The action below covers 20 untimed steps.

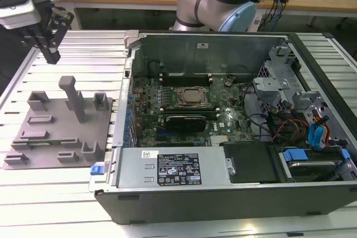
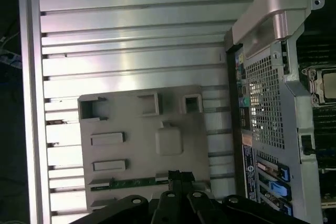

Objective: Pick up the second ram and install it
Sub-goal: 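Reach for the second ram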

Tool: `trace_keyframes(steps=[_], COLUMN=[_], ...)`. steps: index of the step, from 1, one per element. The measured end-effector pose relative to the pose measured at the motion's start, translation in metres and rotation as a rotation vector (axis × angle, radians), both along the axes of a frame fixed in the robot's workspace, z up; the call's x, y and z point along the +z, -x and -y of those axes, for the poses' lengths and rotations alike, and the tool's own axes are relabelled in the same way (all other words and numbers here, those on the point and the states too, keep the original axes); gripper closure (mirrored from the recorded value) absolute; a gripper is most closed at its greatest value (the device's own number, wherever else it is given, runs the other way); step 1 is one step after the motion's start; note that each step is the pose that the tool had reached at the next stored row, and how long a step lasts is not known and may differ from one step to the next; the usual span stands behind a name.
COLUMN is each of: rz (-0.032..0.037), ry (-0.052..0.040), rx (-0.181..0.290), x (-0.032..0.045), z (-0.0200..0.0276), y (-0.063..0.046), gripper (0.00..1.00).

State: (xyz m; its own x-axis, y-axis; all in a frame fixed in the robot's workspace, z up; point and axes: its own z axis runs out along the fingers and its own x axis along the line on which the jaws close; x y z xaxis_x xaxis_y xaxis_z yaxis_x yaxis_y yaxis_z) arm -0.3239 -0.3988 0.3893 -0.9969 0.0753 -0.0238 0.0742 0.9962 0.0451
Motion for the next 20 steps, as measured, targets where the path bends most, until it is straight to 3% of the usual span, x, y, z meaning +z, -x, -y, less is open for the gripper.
trace_keyframes(steps=[3,5,8,10,15,17,20], rz=[0.0,0.0,0.0,-0.0001,-0.0001,0.0,-0.0001], ry=[0.0,0.0,0.0,0.0005,0.0005,0.0005,0.0005], rx=[0.0,0.0,0.0,0.0,0.0,0.0,0.0], x=[-0.0013,-0.0017,-0.0021,-0.0026,-0.0049,-0.0054,-0.0054], z=[0.0,0.0006,0.0068,0.0175,0.034,0.0372,0.0373], y=[0.023,0.027,0.028,0.03,0.033,0.034,0.034], gripper=[0.92,0.92,0.92,0.92,0.92,0.92,0.92])
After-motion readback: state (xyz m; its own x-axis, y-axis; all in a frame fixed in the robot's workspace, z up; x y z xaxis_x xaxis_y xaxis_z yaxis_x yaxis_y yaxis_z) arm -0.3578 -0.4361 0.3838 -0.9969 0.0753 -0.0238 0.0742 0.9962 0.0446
